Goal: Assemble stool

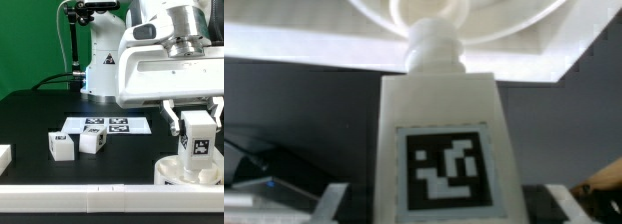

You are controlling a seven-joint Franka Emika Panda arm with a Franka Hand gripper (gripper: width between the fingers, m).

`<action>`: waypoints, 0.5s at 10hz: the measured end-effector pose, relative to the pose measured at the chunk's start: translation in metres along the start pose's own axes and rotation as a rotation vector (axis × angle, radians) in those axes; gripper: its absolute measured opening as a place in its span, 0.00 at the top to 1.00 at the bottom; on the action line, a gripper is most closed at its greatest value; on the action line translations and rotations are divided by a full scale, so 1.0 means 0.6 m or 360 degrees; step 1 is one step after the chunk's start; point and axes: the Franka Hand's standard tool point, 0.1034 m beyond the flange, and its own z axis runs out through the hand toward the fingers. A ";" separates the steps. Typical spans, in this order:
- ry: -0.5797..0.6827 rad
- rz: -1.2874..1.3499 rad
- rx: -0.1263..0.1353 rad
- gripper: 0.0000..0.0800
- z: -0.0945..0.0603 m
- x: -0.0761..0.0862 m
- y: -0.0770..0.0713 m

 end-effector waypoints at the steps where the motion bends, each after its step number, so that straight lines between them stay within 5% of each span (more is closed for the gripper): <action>1: -0.0032 -0.0004 0.0004 0.58 -0.001 0.001 -0.001; 5: -0.0032 -0.0025 0.0005 0.58 -0.007 0.001 -0.002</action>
Offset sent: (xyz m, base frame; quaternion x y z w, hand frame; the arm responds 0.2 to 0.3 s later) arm -0.0118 -0.0009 0.0067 -0.0018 -0.0038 0.0030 1.0000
